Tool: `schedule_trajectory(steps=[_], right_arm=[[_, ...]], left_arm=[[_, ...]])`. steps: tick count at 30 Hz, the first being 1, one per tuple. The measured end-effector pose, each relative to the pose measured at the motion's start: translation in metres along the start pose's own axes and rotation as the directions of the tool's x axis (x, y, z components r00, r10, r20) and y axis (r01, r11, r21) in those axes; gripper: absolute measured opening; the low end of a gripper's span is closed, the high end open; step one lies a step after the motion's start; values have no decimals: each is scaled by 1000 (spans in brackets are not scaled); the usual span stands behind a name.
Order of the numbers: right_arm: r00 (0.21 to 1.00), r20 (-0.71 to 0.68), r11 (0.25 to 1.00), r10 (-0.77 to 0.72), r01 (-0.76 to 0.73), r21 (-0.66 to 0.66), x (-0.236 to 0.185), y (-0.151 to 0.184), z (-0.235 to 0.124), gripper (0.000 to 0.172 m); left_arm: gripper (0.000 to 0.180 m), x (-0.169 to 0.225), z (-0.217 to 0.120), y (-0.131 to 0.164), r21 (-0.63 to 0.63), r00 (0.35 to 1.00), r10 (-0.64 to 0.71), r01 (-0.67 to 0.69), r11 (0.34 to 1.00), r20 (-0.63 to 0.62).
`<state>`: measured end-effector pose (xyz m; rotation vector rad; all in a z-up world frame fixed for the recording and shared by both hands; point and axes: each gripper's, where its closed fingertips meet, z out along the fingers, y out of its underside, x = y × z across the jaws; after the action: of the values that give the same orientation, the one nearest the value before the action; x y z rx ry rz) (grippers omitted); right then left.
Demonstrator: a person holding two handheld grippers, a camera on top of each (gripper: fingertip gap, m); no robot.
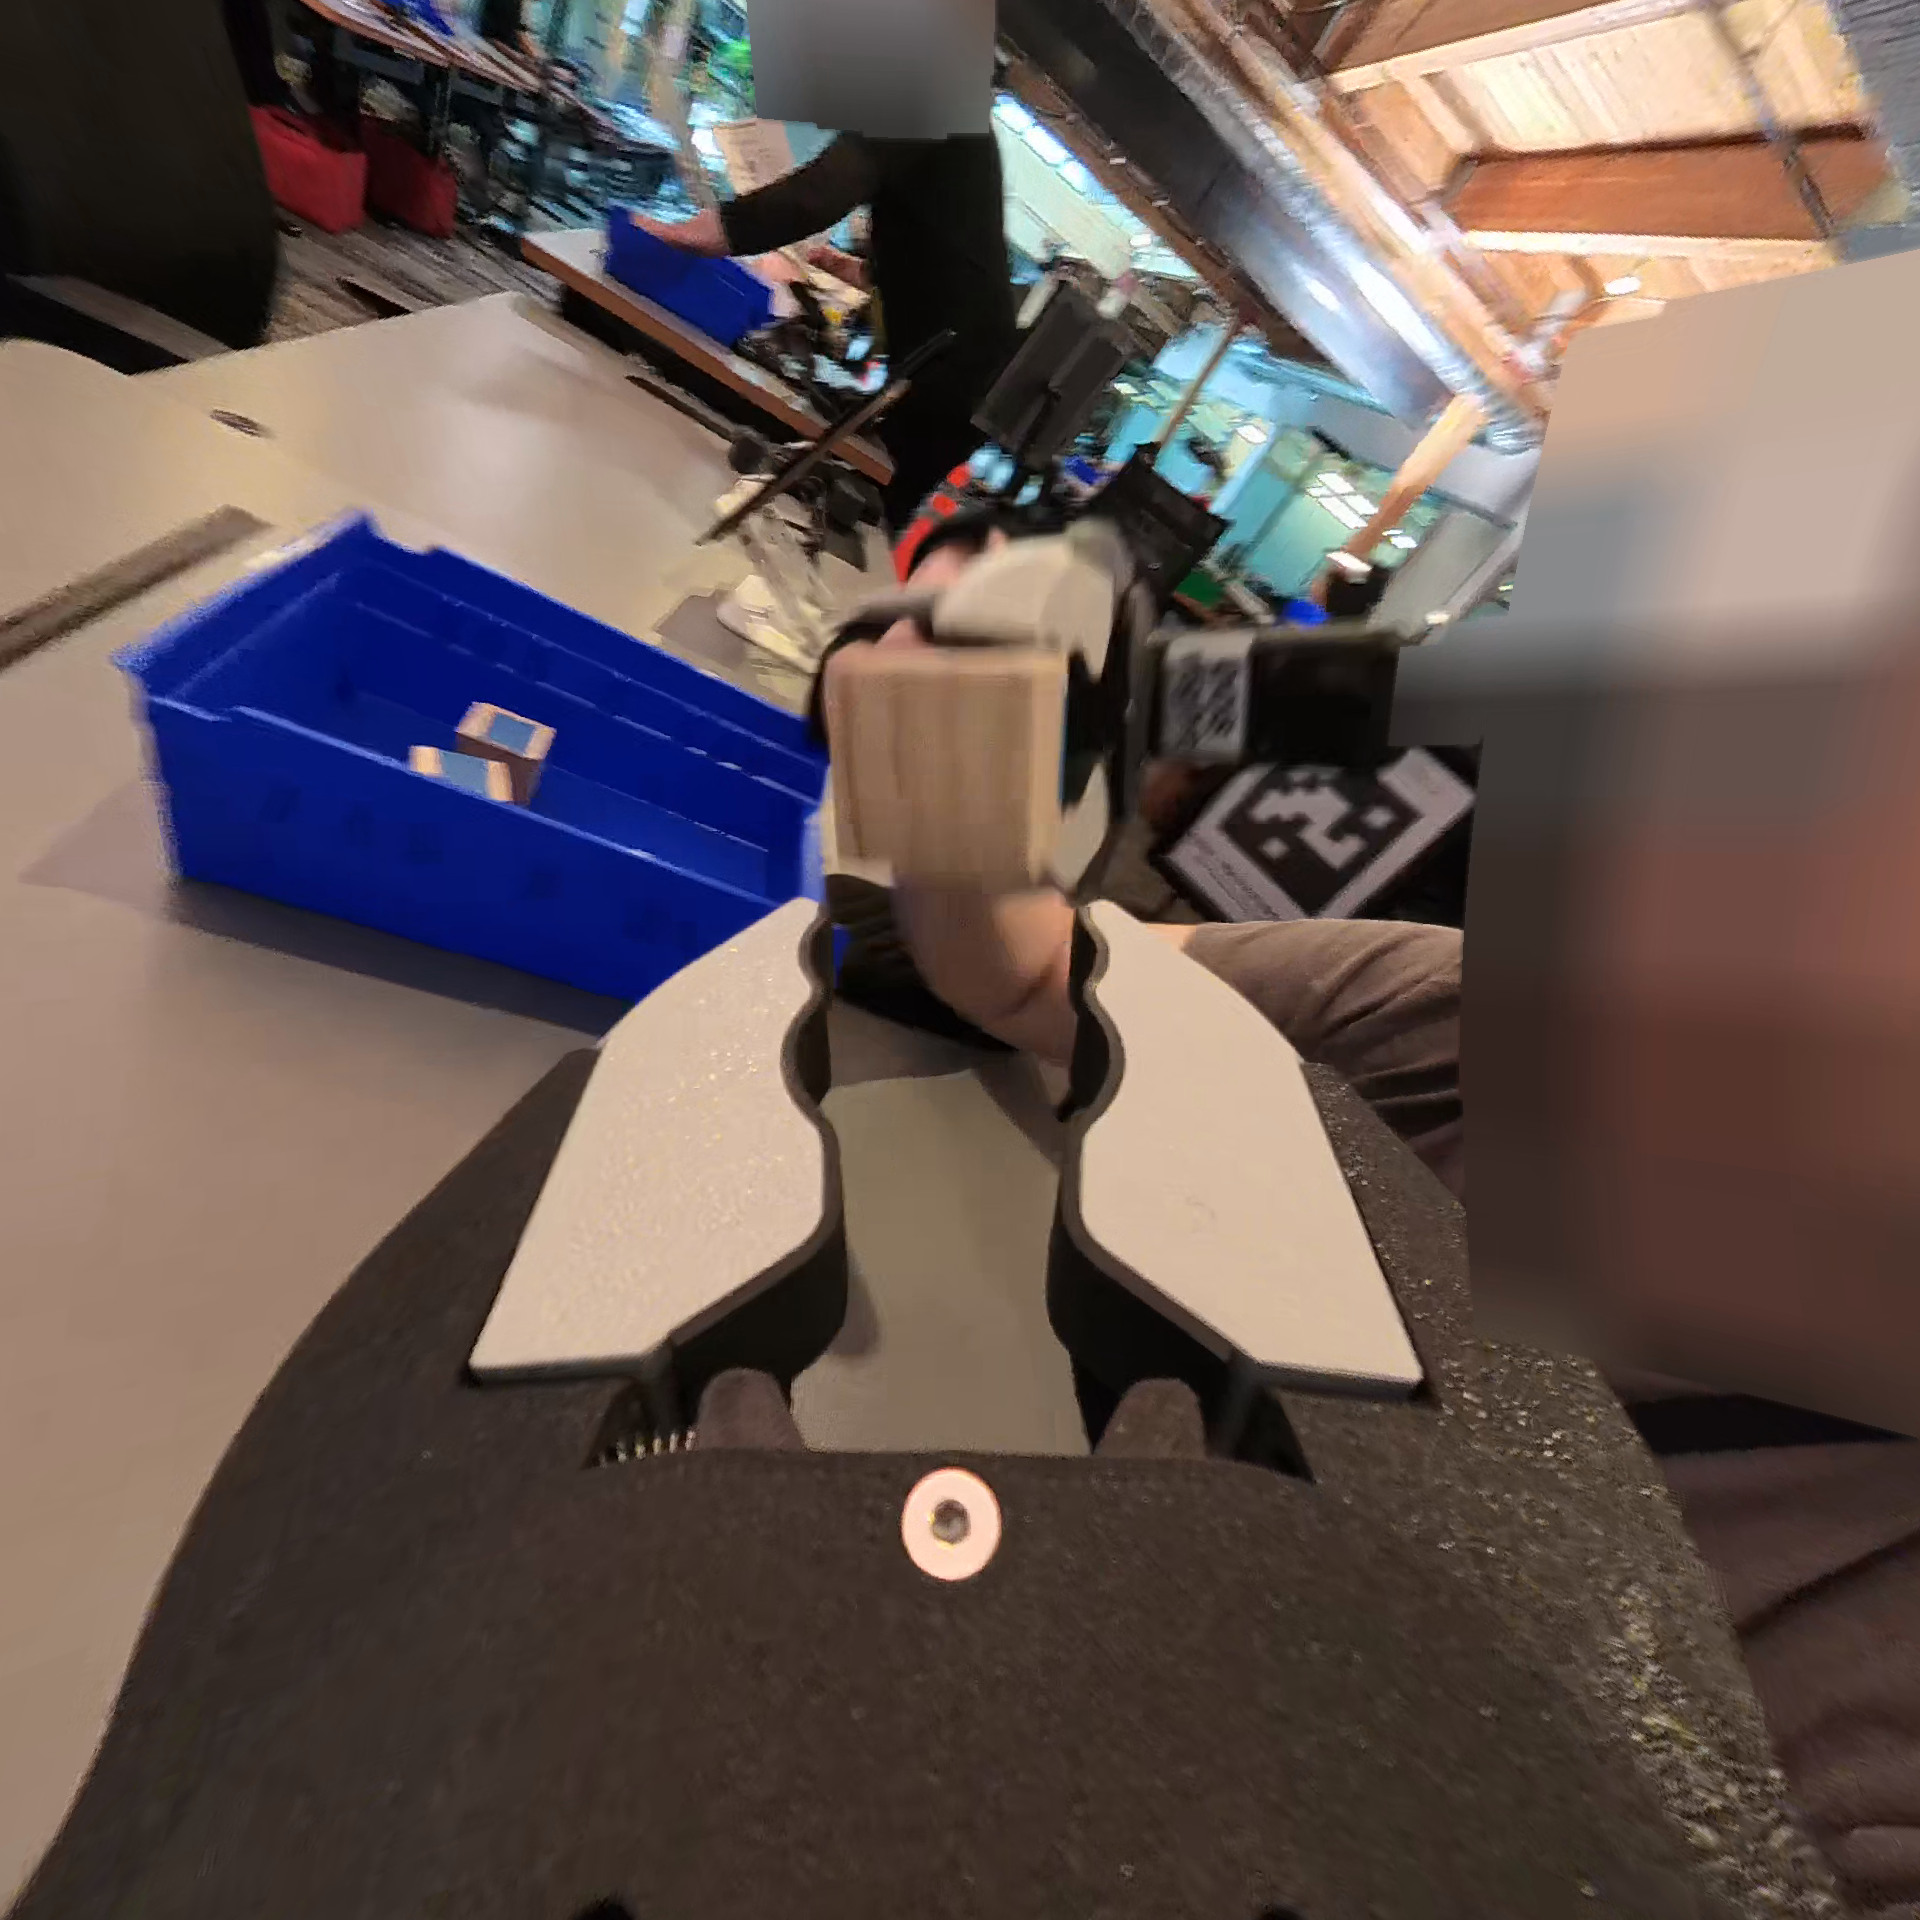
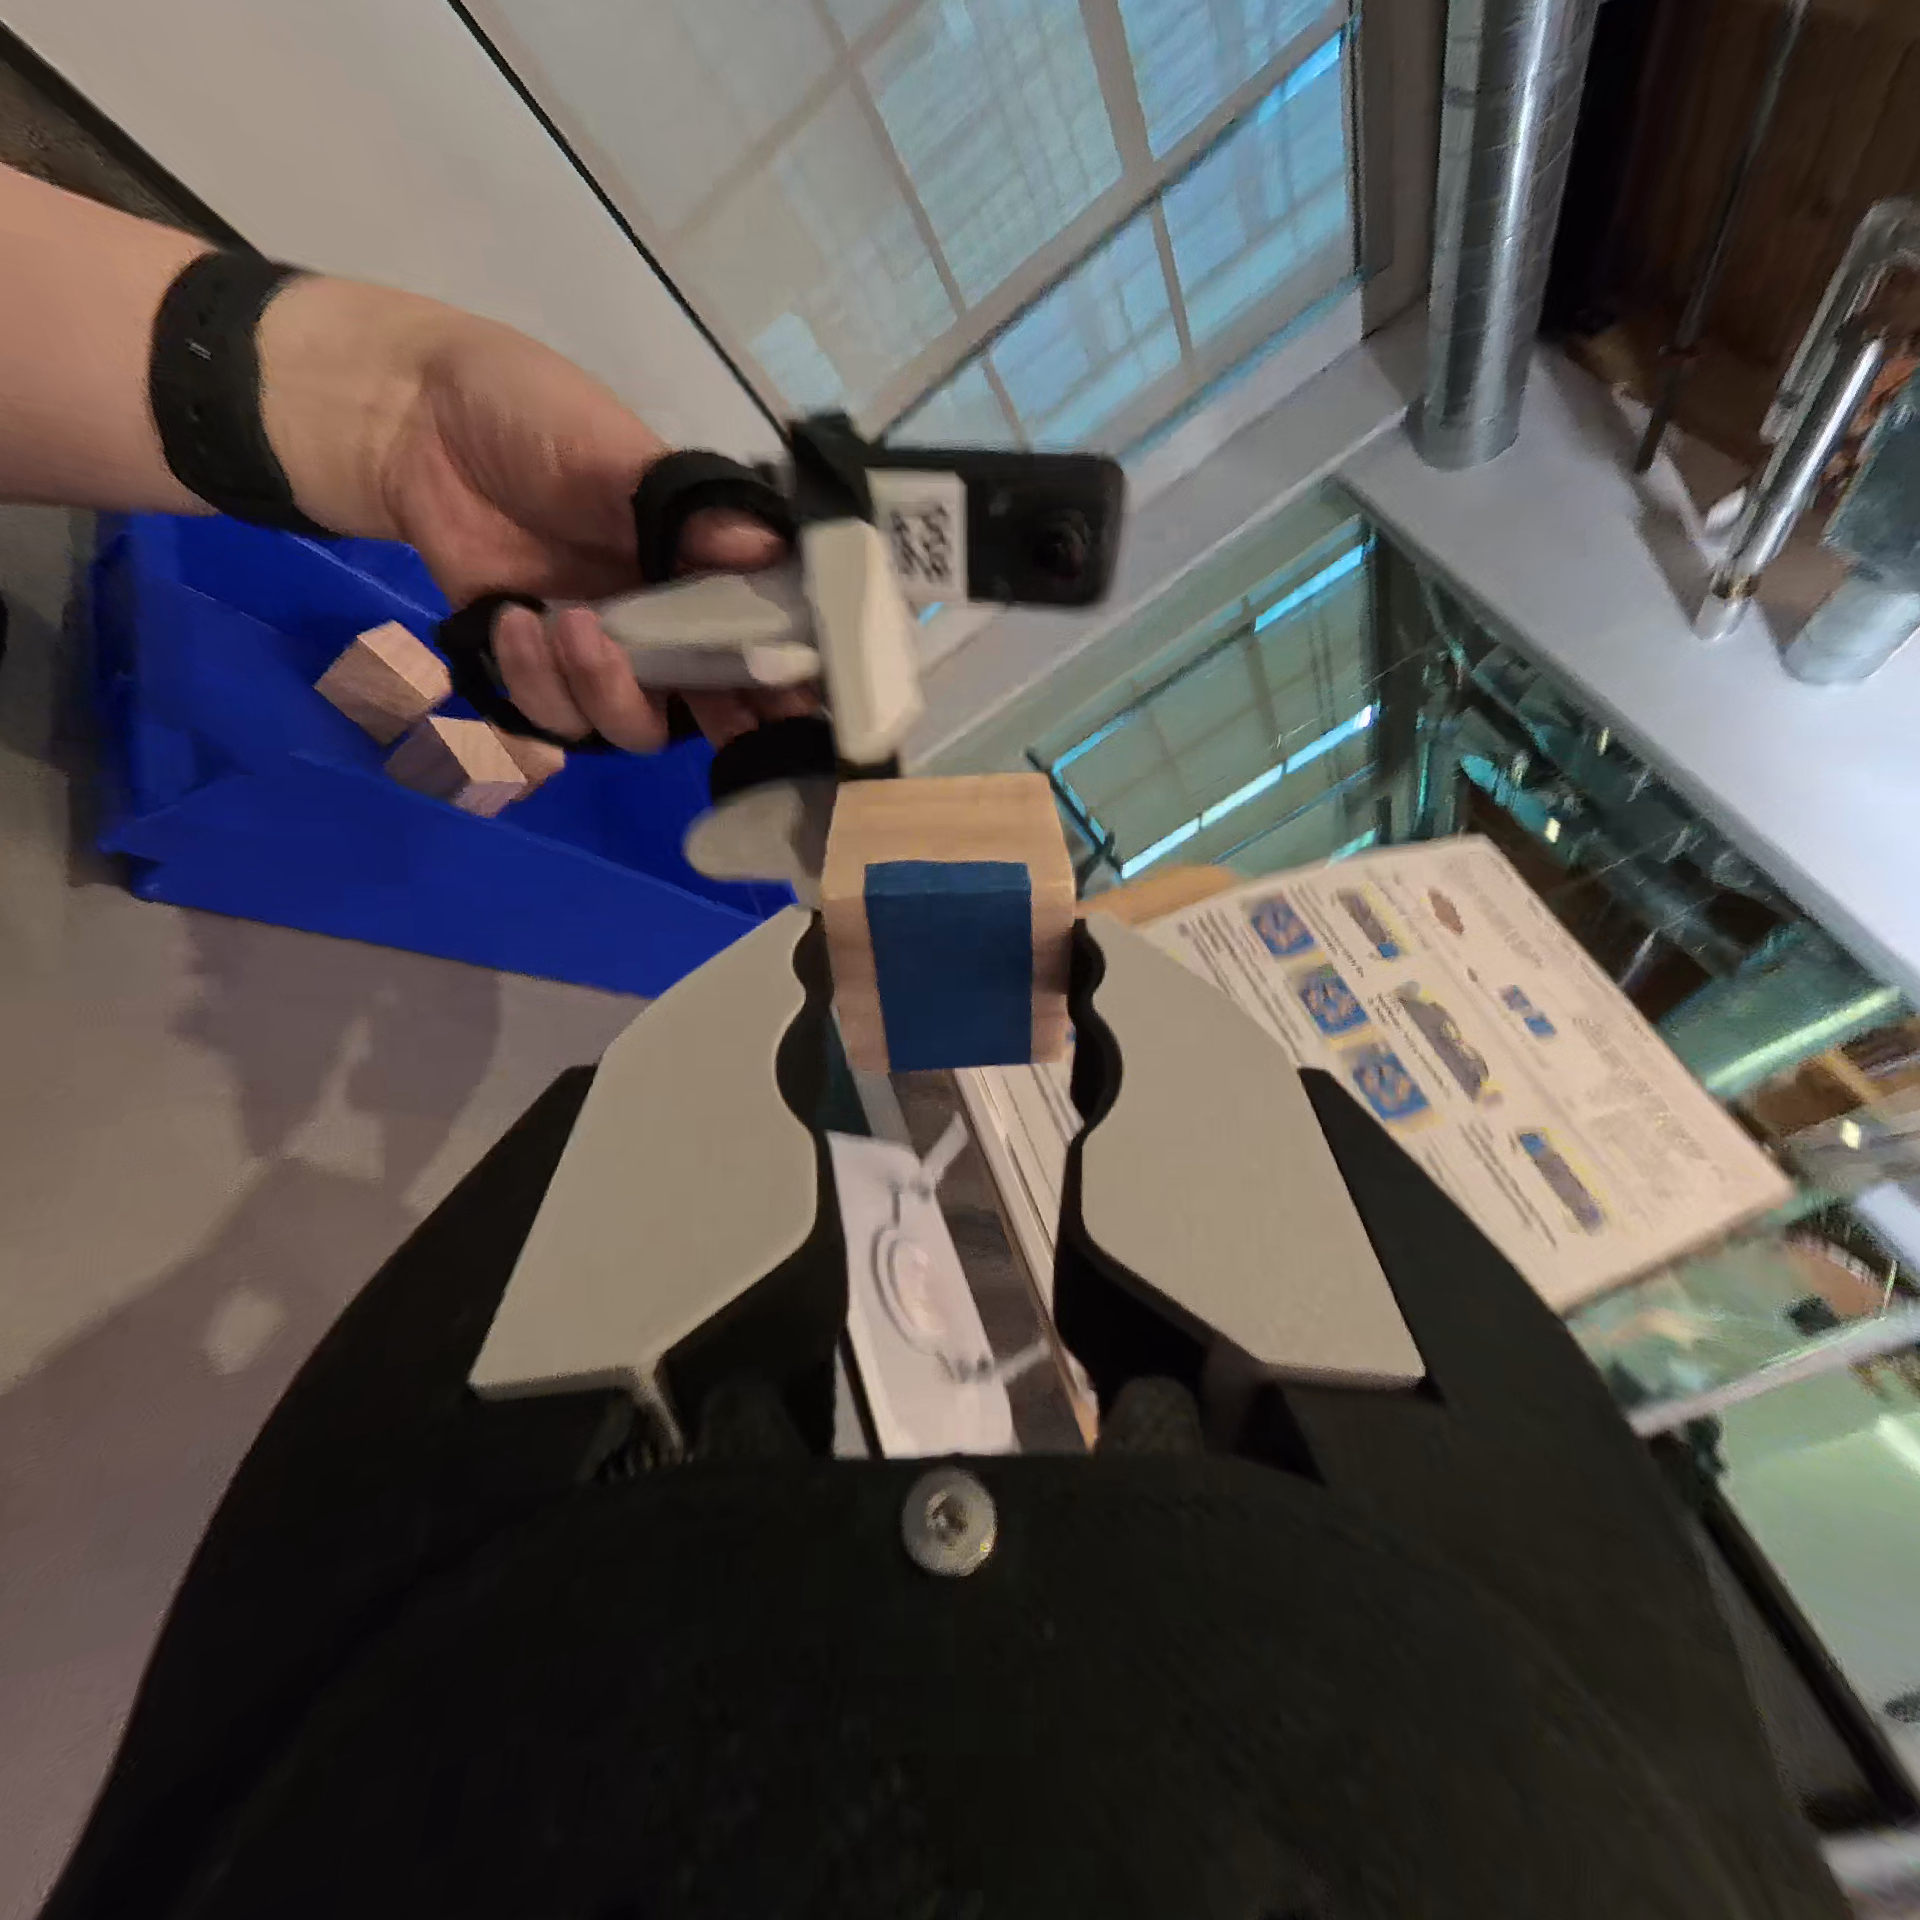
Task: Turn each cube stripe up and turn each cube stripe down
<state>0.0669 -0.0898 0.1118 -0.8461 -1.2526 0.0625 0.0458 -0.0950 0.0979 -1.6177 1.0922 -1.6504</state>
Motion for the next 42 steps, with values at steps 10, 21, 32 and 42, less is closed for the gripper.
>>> schedule_trajectory(steps=[10,21,32,42], right_arm=[[625,-314,-40,715,-412,-910,1,252,-207,45],[597,-365,-345,715,-154,-926,-52,318,-249,46],[596,-427,-366,680,-229,-902,-44,318,-240,64],[653,-411,-263,636,-318,-911,-15,294,-234,65]], left_arm=[[42,-27,-98,-15,-145,781,296,-259,955,551],[37,-45,-190,44,-411,578,362,-50,910,732],[42,-99,-251,135,-702,472,535,326,633,701],[52,-135,-269,179,-679,530,433,478,557,729]])
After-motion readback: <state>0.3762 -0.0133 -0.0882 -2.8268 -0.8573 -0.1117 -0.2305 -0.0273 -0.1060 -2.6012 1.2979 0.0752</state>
